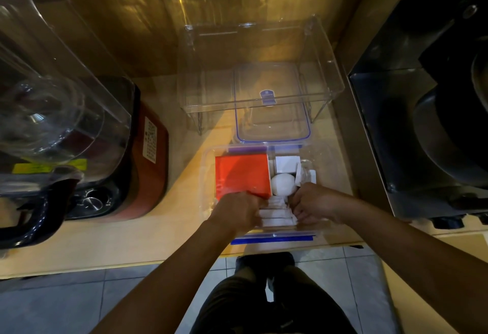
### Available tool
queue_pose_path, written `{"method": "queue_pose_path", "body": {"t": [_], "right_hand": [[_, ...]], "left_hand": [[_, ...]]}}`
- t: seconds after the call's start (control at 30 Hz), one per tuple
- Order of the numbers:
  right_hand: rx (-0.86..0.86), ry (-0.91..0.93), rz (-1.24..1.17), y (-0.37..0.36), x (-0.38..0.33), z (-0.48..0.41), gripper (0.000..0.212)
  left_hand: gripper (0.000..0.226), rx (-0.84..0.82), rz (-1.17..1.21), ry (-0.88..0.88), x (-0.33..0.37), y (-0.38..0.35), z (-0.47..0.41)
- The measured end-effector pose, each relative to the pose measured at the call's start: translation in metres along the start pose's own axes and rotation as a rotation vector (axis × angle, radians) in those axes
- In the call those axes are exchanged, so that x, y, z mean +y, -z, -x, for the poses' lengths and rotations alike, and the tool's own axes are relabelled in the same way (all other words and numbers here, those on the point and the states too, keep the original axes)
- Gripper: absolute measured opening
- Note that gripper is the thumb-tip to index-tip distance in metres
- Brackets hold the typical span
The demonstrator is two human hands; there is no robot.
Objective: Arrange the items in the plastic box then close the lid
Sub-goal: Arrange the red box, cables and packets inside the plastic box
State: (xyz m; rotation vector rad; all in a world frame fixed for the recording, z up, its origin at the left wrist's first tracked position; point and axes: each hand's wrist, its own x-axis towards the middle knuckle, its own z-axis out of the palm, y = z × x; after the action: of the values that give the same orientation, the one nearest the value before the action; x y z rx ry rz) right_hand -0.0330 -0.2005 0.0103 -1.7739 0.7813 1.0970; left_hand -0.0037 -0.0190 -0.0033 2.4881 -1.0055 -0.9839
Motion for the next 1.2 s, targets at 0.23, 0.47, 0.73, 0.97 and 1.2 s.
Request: {"method": "queue_pose_path", "body": {"t": [0.23, 0.47, 0.73, 0.97, 1.2], "right_hand": [[0.054, 0.06, 0.116, -0.016, -0.007, -0.001, 0.028], [0.078, 0.151, 0.19, -0.007, 0.004, 0.003, 0.025], [-0.042, 0.213, 0.288, -0.006, 0.006, 0.013, 0.036], [-0.02, 0.188, 0.364, -0.003, 0.006, 0.009, 0.031], [0.051, 0.188, 0.471, -0.01, 0.005, 0.003, 0.027]], "left_hand": [[0.043, 0.037, -0.015, 0.045, -0.001, -0.007, 0.006], [0.037, 0.064, 0.025, 0.066, -0.005, -0.006, 0.012], [0.038, 0.106, 0.022, 0.06, 0.0, -0.005, 0.011], [0.033, 0.171, -0.012, 0.103, 0.006, -0.006, 0.016], [0.031, 0.146, -0.014, 0.127, 0.007, -0.006, 0.015]]}}
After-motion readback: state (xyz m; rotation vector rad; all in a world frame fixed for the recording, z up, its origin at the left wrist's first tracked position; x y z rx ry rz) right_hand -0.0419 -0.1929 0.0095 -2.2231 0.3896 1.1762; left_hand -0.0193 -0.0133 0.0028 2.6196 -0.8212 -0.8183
